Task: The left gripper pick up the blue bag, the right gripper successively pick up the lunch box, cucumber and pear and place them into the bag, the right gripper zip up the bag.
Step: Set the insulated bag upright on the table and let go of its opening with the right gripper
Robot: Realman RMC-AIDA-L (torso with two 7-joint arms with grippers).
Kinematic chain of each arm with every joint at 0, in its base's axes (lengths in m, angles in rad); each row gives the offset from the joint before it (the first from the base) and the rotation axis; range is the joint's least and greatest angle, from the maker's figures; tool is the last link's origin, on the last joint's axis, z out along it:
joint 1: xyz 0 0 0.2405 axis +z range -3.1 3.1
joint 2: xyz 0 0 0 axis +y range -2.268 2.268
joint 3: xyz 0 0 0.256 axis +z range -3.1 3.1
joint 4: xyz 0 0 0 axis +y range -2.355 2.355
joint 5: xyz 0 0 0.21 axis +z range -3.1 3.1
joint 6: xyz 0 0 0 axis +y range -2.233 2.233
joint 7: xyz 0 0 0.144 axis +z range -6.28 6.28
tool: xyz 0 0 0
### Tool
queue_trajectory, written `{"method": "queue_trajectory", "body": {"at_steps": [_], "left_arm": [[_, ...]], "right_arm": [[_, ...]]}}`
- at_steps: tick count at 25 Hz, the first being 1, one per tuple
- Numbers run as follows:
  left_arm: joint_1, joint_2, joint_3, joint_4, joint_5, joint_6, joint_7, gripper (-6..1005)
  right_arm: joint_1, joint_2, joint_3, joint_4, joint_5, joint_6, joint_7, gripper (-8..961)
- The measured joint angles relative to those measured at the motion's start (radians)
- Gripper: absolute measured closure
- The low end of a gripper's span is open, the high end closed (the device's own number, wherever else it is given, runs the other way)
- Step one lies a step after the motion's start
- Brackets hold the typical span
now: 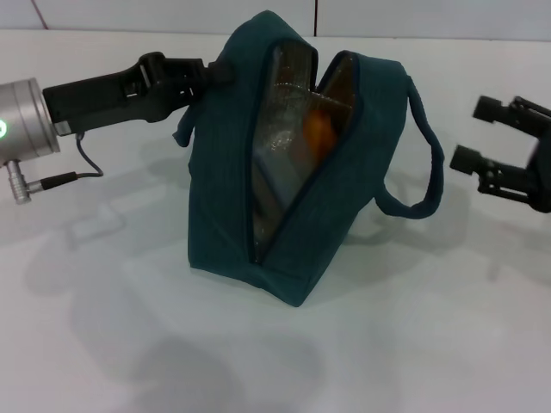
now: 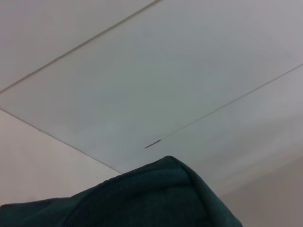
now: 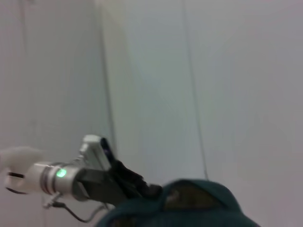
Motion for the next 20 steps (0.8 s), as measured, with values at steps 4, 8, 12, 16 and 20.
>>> {"method": "queue_trajectory", "body": {"at_steps": [4,8,12,16,20], "left_arm": [[-0.001,0.0,0.0,0.0,0.0,0.0,0.0,925],[0.001,-0.001,0.0,0.0,0.0,0.0,0.001,925],[0.003,-0.005,0.0,0.0,0.0,0.0,0.002,925],[0.01,-0.007,0.0,0.0,0.0,0.0,0.008,925],[0.012,-0.008,0.0,0.0,0.0,0.0,0.011,926]], "right_arm": [[0.006,0.004,0.002,0.054,-0.019,0.059,-0.006,249],[0.076,0.009,-0.011,0.123,-0.051,0.168,-0.038,130],[0.156,0.011,-0.037,0.178,-0.068,0.27,-0.053,65],[0.238,0.022,-0.104,0.222,-0.064,0.403,-0.08,65],[0.273,0.025,-0.199,0.223,-0.008,0.586,-0.083,65]]}}
